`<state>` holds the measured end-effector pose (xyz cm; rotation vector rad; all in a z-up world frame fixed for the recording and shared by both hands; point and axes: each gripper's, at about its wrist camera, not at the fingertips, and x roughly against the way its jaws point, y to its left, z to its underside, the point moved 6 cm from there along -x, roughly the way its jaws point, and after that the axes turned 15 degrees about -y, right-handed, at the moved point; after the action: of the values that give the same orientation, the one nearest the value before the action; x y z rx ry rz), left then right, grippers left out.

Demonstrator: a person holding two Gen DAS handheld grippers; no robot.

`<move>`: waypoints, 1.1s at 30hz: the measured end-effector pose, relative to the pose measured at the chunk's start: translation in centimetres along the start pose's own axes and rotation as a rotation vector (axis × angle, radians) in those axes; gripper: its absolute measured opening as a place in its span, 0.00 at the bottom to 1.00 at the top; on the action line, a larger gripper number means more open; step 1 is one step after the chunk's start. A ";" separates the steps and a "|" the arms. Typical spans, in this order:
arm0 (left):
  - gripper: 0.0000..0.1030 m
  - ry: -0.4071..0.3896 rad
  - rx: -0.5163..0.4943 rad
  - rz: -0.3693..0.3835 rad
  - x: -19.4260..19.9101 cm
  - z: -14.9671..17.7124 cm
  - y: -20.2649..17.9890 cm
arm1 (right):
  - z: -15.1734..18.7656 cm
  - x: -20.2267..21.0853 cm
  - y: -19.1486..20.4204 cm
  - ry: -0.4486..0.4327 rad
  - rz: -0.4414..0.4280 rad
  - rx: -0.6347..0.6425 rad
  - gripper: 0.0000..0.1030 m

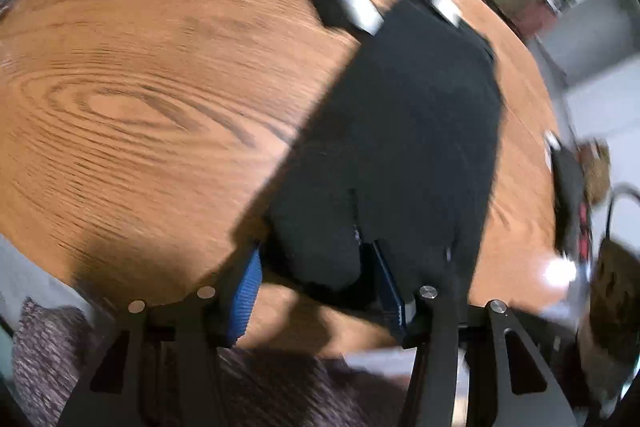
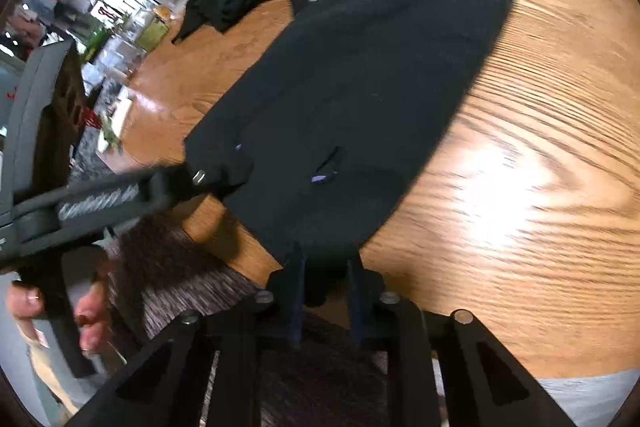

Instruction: Fold clothes

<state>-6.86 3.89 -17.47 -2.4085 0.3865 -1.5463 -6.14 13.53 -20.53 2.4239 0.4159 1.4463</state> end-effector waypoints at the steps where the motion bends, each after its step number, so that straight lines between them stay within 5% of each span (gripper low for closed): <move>1: 0.53 0.037 -0.015 0.049 -0.1 0.8 -1.1 | 0.4 0.9 -1.2 0.003 0.023 -0.007 0.18; 4: 0.53 0.065 -0.010 0.128 0.2 1.2 -3.0 | 1.7 3.7 -4.6 0.014 0.092 -0.026 0.21; 6: 0.54 0.010 -0.022 0.108 1.0 -0.2 -3.4 | 2.2 5.3 -6.6 0.009 0.127 -0.059 0.41; 10: 0.53 -0.148 -0.069 0.036 1.7 -4.7 -3.8 | -1.0 9.2 -8.9 -0.166 0.152 -0.078 0.40; 11: 0.35 -0.189 -0.089 0.019 1.4 -5.7 -3.9 | -2.1 9.1 -9.0 -0.195 0.179 -0.054 0.40; 12: 0.07 -0.206 -0.100 0.007 0.7 -6.7 -4.2 | -3.3 9.0 -9.2 -0.225 0.206 -0.029 0.35; 13: 0.04 -0.213 -0.108 -0.003 -0.1 -7.7 -4.5 | -4.4 9.0 -9.3 -0.253 0.232 -0.004 0.32; 17: 0.03 -0.163 -0.132 -0.008 -4.6 -11.1 -6.7 | -4.7 6.4 -7.7 -0.231 0.201 0.075 0.10; 21: 0.03 -0.061 -0.174 -0.040 -8.9 -14.1 -8.5 | -3.3 4.1 -6.5 -0.174 0.141 0.094 0.09; 24: 0.03 -0.002 -0.208 -0.135 -12.3 -16.4 -8.1 | -2.3 2.4 -5.6 -0.131 0.095 0.109 0.09; 29: 0.03 0.024 -0.092 -0.101 -13.9 -19.0 -7.1 | -1.0 0.8 -4.6 -0.077 0.055 0.138 0.08; 33: 0.03 -0.010 -0.095 -0.072 -14.4 -18.7 -6.3 | -0.6 0.7 -4.2 -0.066 0.068 0.172 0.09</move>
<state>-29.10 13.54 -19.89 -2.5268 0.3838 -1.5794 -6.76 17.74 -21.37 2.6372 0.4649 1.4065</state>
